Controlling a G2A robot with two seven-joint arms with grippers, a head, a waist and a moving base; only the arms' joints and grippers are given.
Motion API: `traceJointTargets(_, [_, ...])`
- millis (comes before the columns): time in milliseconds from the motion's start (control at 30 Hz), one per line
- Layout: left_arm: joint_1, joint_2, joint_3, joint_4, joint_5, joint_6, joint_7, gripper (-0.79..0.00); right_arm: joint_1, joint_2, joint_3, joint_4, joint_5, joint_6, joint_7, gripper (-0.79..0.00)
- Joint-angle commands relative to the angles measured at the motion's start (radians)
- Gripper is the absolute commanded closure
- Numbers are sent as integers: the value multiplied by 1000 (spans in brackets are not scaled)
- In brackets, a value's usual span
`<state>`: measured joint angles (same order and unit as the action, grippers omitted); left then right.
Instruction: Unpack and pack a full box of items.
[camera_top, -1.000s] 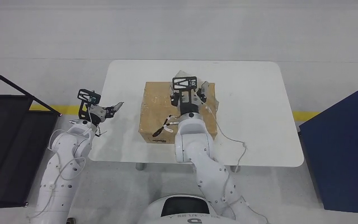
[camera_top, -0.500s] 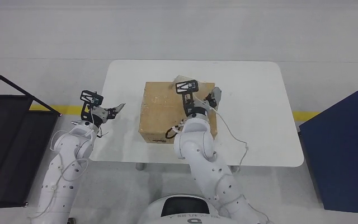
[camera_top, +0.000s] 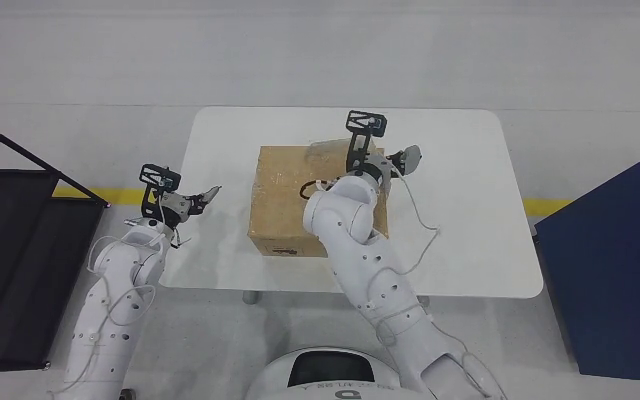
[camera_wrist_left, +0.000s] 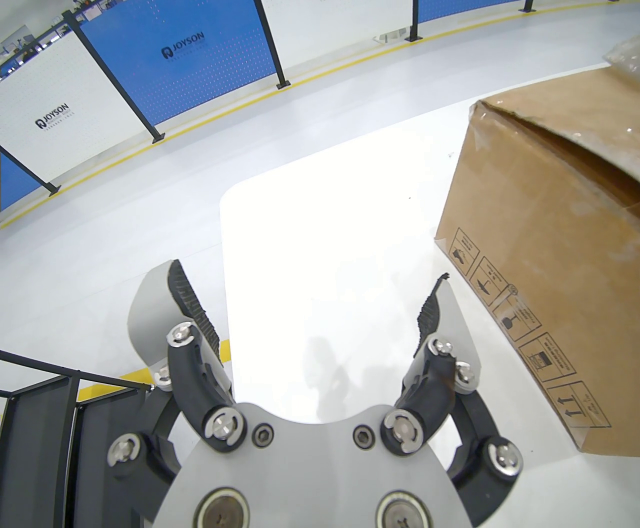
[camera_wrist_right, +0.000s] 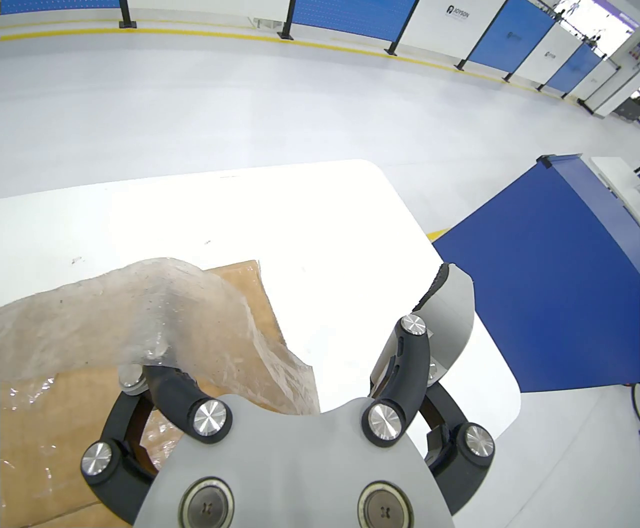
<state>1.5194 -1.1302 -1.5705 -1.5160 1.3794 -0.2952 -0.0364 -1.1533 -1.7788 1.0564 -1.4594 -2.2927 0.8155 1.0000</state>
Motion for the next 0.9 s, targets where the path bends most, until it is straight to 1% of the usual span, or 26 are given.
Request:
traceJointTargets(0, [1, 0, -3, -2, -3, 0, -1, -785, 3, -5, -1, -5, 46, 9, -32, -785])
traceJointTargets(133, [2, 2, -10, 0, -6, -4, -3, -785, -17, -12, -13, -54, 179, 27, -193, -785])
traceJointTargets(167, [1, 2, -12, 1, -4, -5, -3, -785, -28, -13, -14, -67, 211, 28, -237, -748])
traceJointTargets(200, [0, 2, -13, 3, -6, -5, -2, -785, -38, -13, -14, -80, 240, 27, -277, -489])
traceJointTargets(233, [0, 2, -14, 4, -6, -6, -2, -785, -49, -14, -15, -93, 268, 23, -315, -382])
traceJointTargets(267, [0, 2, -15, 4, -6, -6, -2, -785, -61, -14, -14, -104, 294, 18, -351, -372])
traceJointTargets(300, [-1, 3, -16, 4, -5, -6, -2, -785, -72, -14, -18, -115, 314, 3, -387, -317])
traceJointTargets(333, [-1, 3, -17, 4, -5, -7, -3, -785, -84, -13, -20, -122, 330, -17, -418, -182])
traceJointTargets(367, [-1, 3, -18, 4, -6, -7, -3, -785, -92, -11, -20, -128, 344, -33, -442, 0])
traceJointTargets(467, [-3, 4, -21, 1, -8, -9, -8, -785, -109, -1, -21, -140, 382, -79, -479, 0])
traceJointTargets(533, [-4, 4, -23, -1, -9, -10, -9, -785, -119, 5, -27, -157, 416, -122, -479, 0])
traceJointTargets(667, [-6, 5, -26, -5, -9, -11, -13, -785, -146, 20, -31, -215, 463, -175, -488, 0])
traceJointTargets(867, [-15, 5, -24, -6, -8, -14, -21, -785, -202, 48, -71, -307, 524, -262, -511, 0])
